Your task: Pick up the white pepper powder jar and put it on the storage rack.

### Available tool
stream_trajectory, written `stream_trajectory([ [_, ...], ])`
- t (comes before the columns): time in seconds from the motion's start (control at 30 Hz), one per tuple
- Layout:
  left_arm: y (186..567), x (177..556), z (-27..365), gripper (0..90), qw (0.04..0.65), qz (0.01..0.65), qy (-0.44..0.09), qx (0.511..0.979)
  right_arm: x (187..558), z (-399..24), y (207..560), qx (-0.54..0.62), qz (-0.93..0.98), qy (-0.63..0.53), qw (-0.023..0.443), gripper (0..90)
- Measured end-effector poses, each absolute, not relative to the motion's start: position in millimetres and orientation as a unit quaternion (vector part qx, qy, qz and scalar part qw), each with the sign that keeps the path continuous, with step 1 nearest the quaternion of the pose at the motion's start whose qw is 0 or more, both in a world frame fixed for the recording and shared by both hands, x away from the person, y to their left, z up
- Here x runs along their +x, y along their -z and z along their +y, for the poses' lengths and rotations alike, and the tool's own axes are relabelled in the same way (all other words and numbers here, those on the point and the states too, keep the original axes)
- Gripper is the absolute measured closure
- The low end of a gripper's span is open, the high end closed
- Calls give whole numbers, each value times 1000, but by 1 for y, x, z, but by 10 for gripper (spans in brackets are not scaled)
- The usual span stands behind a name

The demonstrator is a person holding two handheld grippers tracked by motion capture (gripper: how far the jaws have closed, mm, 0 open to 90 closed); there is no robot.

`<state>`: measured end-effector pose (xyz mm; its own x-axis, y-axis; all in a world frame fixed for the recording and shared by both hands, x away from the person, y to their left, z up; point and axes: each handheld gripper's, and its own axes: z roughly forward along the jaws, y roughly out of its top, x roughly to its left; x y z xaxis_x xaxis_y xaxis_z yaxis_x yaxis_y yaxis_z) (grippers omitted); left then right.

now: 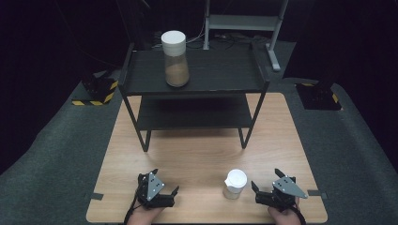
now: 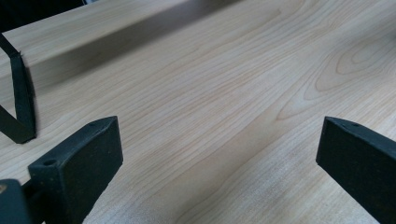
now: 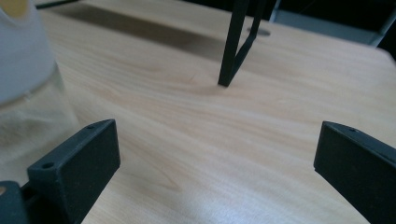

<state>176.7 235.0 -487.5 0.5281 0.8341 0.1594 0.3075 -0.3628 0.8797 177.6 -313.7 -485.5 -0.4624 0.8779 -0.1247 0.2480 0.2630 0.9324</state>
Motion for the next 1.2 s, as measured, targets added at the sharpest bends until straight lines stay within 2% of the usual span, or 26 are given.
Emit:
stream_trajectory([
  [0.53, 486, 180, 238, 8, 426, 374, -301, 767, 155, -311, 465, 352, 698, -510, 358, 0],
  [1.2, 487, 181, 240, 8, 431, 377, -296, 764, 149, -298, 459, 307, 702, -562, 312, 0],
])
